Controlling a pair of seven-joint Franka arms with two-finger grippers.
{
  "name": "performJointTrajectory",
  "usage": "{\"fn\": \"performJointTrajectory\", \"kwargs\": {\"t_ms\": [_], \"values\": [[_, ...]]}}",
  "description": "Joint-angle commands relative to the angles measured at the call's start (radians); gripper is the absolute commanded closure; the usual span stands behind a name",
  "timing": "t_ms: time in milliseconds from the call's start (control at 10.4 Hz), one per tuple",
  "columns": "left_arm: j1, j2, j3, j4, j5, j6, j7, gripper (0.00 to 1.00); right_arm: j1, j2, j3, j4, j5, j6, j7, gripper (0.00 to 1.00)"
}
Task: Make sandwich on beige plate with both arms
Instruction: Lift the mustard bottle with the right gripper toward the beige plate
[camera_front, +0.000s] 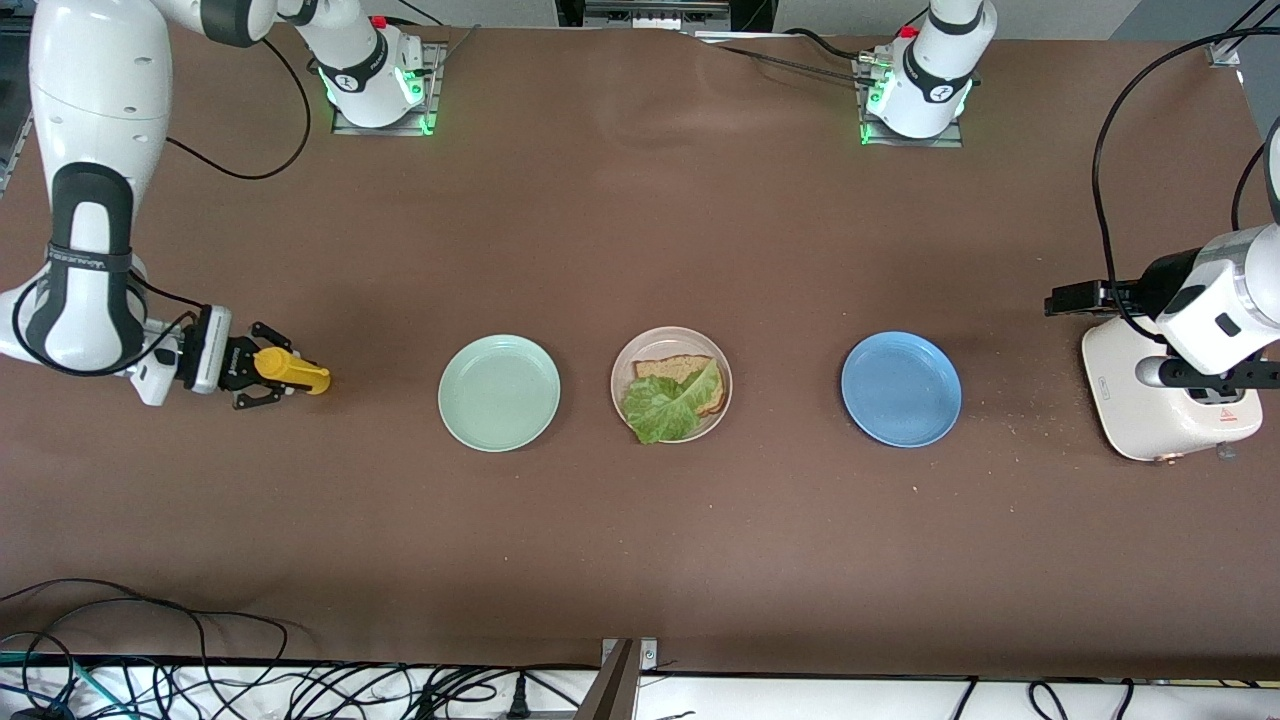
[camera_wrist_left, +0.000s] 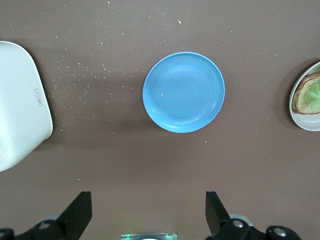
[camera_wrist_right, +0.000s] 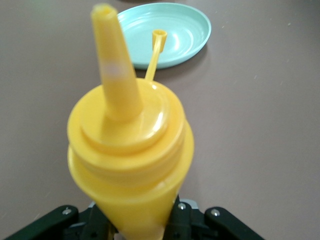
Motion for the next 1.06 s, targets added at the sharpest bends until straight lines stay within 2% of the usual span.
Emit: {"fn": "performJointTrajectory", "kwargs": {"t_ms": [0,96,288,480,768,960], "values": [[-0.007,-0.004,0.001,0.002,0.033,-0.016,-0.010,0.00,0.114,-0.017,-0.010,0.059,-0.049,0.082,0.136,1.00],[-0.007,-0.004,0.001,0.002,0.033,-0.016,-0.010,0.00,0.173,-0.018,-0.018,0.063,-0.050,0.125,0.199,1.00],[-0.007,-0.004,0.001,0.002,0.033,-0.016,-0.010,0.00,0.343,-0.021,-0.081,0.063,-0.052,0.217,0.364,1.00],[-0.007,-0.004,0.001,0.002,0.033,-0.016,-0.010,0.00,0.515,-0.021,-0.133,0.065,-0.108,0.321,0.563,1.00],[-0.009,-0.003,0.001,0.001,0.033,-0.016,-0.012,0.00,0.672,-0.020,-0.133,0.100,-0.321,0.447,0.908,1.00],[-0.010,-0.003,0.001,0.001,0.033,-0.016,-0.015,0.00,0.753,-0.013,-0.132,0.142,-0.545,0.469,1.154,1.00]]}}
